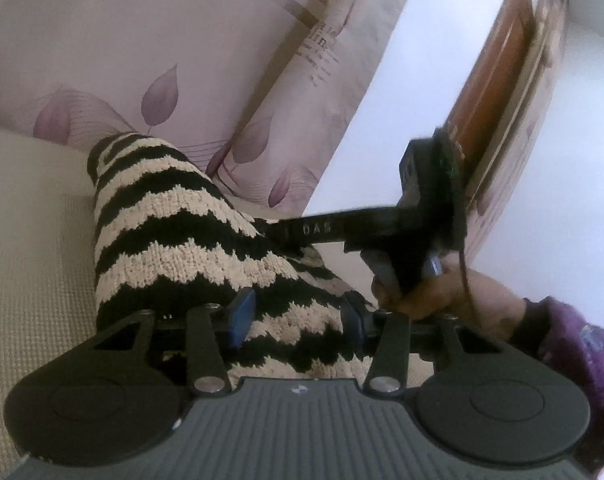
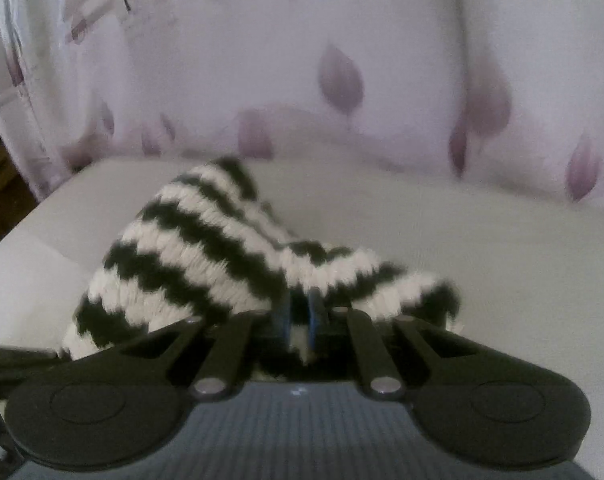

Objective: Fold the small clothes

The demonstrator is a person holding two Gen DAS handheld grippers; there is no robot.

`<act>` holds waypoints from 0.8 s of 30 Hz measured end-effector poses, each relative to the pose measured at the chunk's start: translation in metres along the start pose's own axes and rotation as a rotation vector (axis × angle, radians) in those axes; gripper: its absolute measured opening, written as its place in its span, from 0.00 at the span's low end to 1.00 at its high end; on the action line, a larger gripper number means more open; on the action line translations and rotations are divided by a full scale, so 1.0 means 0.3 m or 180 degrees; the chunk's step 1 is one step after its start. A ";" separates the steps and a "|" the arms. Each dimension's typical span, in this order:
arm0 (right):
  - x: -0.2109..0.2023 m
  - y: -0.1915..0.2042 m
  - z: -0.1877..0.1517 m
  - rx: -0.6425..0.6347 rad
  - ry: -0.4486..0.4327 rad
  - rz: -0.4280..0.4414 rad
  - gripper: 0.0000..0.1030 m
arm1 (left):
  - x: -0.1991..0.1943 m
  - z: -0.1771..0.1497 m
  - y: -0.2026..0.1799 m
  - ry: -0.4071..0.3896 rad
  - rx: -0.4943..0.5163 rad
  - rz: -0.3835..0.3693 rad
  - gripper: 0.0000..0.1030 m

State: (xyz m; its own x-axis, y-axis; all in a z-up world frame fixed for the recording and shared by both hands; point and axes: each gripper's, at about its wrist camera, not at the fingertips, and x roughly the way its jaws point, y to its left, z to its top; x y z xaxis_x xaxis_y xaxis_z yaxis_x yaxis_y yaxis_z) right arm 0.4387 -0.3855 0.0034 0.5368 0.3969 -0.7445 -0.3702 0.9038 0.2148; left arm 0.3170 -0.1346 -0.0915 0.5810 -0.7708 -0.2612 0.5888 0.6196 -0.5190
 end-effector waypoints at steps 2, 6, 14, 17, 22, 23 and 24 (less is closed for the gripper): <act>0.003 0.013 0.006 -0.0164 0.0020 -0.0097 0.07 | -0.004 -0.001 0.002 -0.0015 -0.0005 0.0000 0.48; -0.043 0.000 0.050 0.0179 -0.0057 0.0039 0.10 | -0.007 -0.006 0.009 -0.0034 -0.0047 -0.0045 0.48; -0.080 0.198 0.168 -0.0245 -0.0317 0.0841 0.10 | 0.001 -0.011 -0.021 -0.0035 0.0106 -0.0086 0.59; 0.052 0.253 0.156 -0.0573 0.0124 0.0722 0.09 | -0.005 -0.012 -0.020 -0.0061 0.0084 -0.0081 0.61; 0.156 0.214 0.127 -0.0440 0.0330 0.0696 0.08 | -0.009 -0.017 -0.029 -0.0079 0.0072 -0.0135 0.71; 0.155 0.220 0.131 -0.0474 0.0346 0.0684 0.08 | -0.006 -0.018 -0.033 -0.0072 0.0094 -0.0133 0.71; 0.147 0.218 0.137 -0.0442 0.0356 0.0693 0.08 | -0.003 -0.019 -0.038 -0.0063 0.0114 -0.0139 0.72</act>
State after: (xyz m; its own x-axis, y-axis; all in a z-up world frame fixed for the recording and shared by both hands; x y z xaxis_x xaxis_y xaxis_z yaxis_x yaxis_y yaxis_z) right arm 0.4692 -0.3023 0.0107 0.3491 0.5521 -0.7572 -0.5720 0.7656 0.2945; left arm 0.3066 -0.1416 -0.0901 0.5652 -0.7944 -0.2225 0.6334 0.5907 -0.4999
